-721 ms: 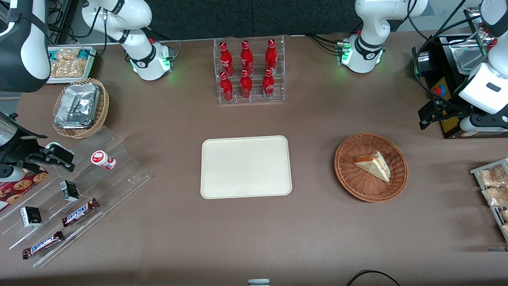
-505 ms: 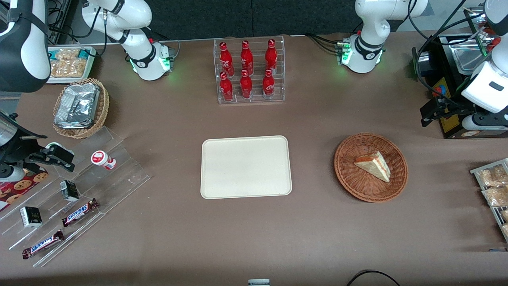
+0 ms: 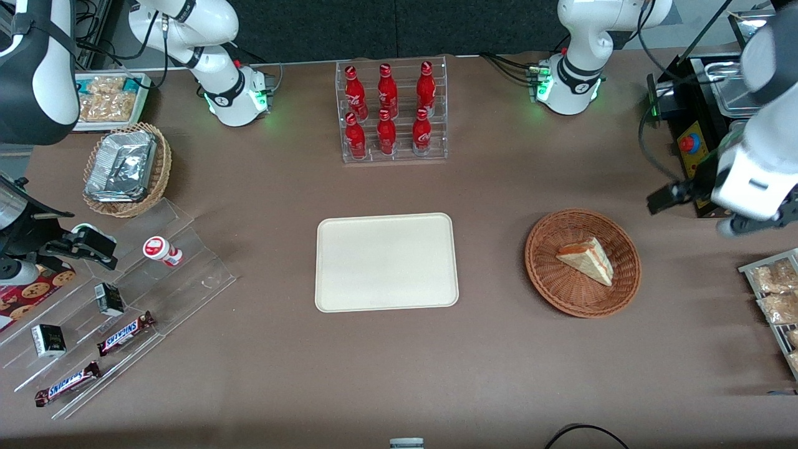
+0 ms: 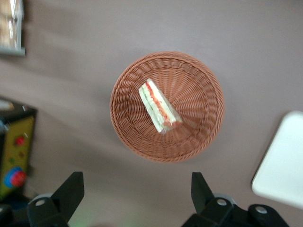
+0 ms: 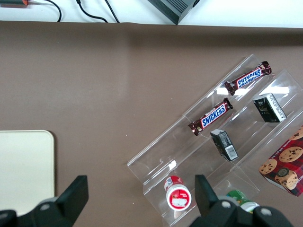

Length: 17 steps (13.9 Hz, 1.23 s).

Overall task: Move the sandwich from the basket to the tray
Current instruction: 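Move the left gripper out from rest toward the wicker basket, then lower the left gripper onto the wrapped sandwich and close on it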

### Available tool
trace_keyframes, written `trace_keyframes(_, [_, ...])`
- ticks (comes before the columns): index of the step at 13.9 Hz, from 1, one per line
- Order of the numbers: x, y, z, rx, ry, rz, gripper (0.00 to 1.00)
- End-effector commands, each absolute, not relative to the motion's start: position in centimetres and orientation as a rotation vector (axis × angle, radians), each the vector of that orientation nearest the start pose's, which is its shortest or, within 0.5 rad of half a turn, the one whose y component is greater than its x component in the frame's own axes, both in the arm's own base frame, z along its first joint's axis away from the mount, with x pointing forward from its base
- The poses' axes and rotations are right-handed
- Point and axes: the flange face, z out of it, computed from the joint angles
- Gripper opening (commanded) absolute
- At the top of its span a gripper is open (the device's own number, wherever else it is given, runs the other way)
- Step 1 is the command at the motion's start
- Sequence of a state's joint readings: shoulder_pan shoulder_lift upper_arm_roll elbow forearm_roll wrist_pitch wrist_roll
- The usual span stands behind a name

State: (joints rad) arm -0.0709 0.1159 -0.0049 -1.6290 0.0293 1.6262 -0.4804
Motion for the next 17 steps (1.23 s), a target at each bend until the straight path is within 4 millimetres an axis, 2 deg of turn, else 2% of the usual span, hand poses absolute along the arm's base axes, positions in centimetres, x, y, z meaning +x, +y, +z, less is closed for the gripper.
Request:
trace_keyframes(1, [60.3,-3.7,48.3,-2.901,-0.979,0.187,1.0])
trace_keyframes(2, [60.5,-3.8,46.1,-2.862,-1.077,0.175,1.0])
trace_keyframes(4, [60.2,-3.8,41.5,-2.841,-1.166,0.135,1.0])
trace_keyframes(6, [59.0,-3.8,36.6,-2.813,-1.276,0.073,1.0])
trace_keyframes(8, [57.8,-3.8,32.5,-2.779,-1.391,0.027,1.0])
trace_keyframes(11, [56.9,-3.7,28.2,-2.713,-1.476,0.072,1.0])
trace_keyframes(14, [55.4,-3.6,25.3,-2.711,-1.49,0.068,1.0])
trace_keyframes(17, [55.1,-3.6,22.8,-2.708,-1.506,0.07,1.0])
